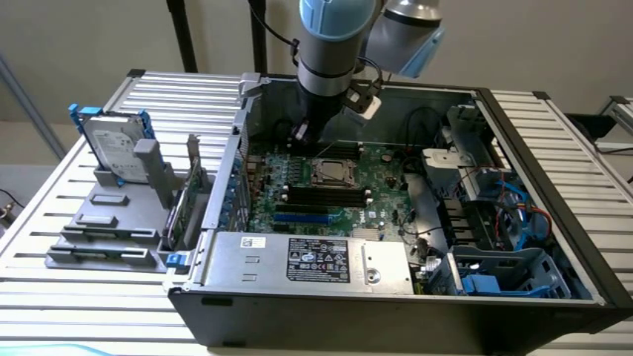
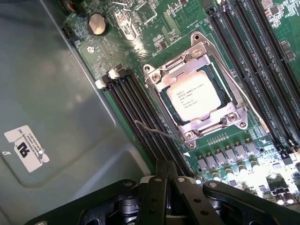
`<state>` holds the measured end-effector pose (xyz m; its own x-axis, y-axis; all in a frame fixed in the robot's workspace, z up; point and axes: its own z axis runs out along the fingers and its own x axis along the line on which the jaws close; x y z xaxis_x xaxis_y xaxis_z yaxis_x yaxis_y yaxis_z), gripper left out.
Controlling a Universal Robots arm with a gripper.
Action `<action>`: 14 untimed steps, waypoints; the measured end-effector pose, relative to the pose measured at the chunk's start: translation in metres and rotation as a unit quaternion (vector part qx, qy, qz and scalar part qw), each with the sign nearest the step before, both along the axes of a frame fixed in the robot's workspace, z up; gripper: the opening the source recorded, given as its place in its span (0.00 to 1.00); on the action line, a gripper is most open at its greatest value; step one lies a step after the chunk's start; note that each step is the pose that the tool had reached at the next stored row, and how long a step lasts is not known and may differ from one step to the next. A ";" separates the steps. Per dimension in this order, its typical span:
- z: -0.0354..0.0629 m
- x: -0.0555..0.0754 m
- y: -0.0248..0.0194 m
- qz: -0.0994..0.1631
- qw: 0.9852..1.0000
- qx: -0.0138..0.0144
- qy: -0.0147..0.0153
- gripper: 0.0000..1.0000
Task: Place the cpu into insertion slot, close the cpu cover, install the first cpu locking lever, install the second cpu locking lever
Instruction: 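Install the first cpu locking lever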
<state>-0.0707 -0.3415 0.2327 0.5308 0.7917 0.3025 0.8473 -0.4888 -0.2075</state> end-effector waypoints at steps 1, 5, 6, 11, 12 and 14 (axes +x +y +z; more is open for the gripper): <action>-0.0009 0.000 0.0000 0.000 1.000 0.000 0.000 0.11; -0.0049 0.001 0.0000 0.000 1.000 -0.002 0.000 0.11; -0.0060 0.001 0.0001 0.000 1.000 -0.003 0.000 0.11; -0.0110 0.002 0.0002 0.000 1.000 -0.010 0.000 0.11; -0.0113 0.002 0.0003 0.000 1.000 -0.012 0.000 0.11; -0.0120 0.003 0.0008 0.000 1.000 -0.013 0.000 0.11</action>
<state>-0.0675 -0.3407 0.2207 0.5309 0.7994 0.2813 0.8473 -0.4941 -0.1949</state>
